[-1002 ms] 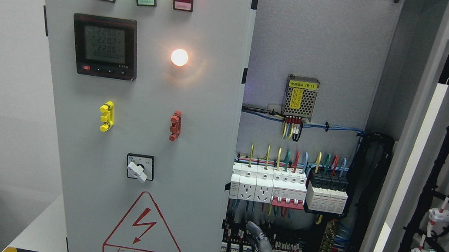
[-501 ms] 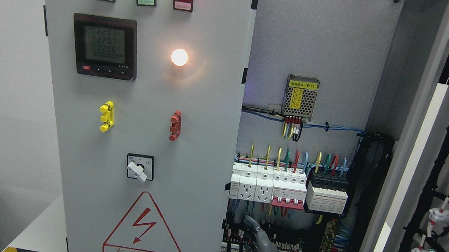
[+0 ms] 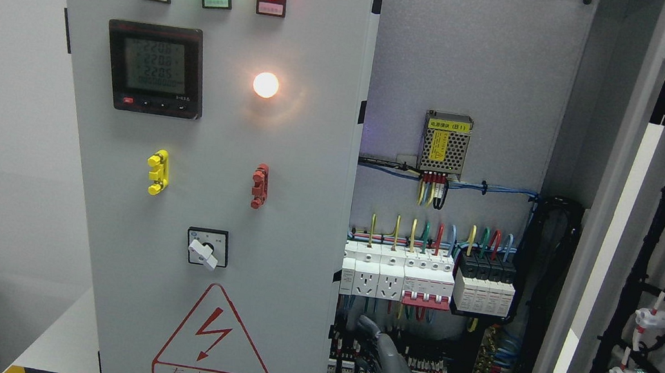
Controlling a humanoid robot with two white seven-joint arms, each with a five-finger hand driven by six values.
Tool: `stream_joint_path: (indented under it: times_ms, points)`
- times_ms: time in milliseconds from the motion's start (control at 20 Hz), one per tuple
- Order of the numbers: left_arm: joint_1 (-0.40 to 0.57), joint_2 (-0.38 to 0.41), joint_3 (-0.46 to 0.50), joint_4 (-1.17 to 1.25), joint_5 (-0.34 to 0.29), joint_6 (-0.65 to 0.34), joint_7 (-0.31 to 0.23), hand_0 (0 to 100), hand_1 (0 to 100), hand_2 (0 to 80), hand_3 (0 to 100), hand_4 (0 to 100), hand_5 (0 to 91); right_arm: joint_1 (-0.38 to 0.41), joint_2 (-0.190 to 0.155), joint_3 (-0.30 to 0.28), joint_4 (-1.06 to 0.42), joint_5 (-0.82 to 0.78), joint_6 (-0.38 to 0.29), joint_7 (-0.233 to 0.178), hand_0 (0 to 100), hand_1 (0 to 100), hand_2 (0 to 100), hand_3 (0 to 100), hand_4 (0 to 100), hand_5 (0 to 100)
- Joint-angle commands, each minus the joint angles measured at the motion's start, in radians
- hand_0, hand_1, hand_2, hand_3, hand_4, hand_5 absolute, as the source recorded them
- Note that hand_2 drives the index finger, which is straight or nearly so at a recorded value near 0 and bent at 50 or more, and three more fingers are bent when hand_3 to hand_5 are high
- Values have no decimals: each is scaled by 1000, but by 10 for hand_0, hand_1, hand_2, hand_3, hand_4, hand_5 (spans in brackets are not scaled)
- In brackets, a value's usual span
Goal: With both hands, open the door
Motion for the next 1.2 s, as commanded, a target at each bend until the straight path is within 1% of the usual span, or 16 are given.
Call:
stream_joint_path:
  times_ms: [0,100,301,501,1002,1052,1152]
  points:
    - [14,0,0,0,0,-2,0,0,0,0,0,31,0,-17,-4,17,26,-7,0,7,106,0,0,0,0,0]
    - [14,0,0,0,0,0,0,0,0,0,0,31,0,-23,-4,20,26,-10,0,21,107,0,0,0,0,0]
    - [14,0,0,0,0,0,0,0,0,0,0,31,0,-29,-4,38,26,-33,0,21,106,0,0,0,0,0]
    - [14,0,0,0,0,-2,0,0,0,0,0,31,0,-38,-4,45,26,-33,0,21,106,0,0,0,0,0]
    - [14,0,0,0,0,0,0,0,0,0,0,31,0,-67,-5,46,71,-34,-3,22,106,0,0,0,0,0]
    - [12,0,0,0,0,-2,0,0,0,0,0,31,0,-67,-5,46,72,-34,-3,25,106,0,0,0,0,0]
    - [14,0,0,0,0,0,0,0,0,0,0,32,0,-69,-5,46,74,-34,-2,47,106,0,0,0,0,0]
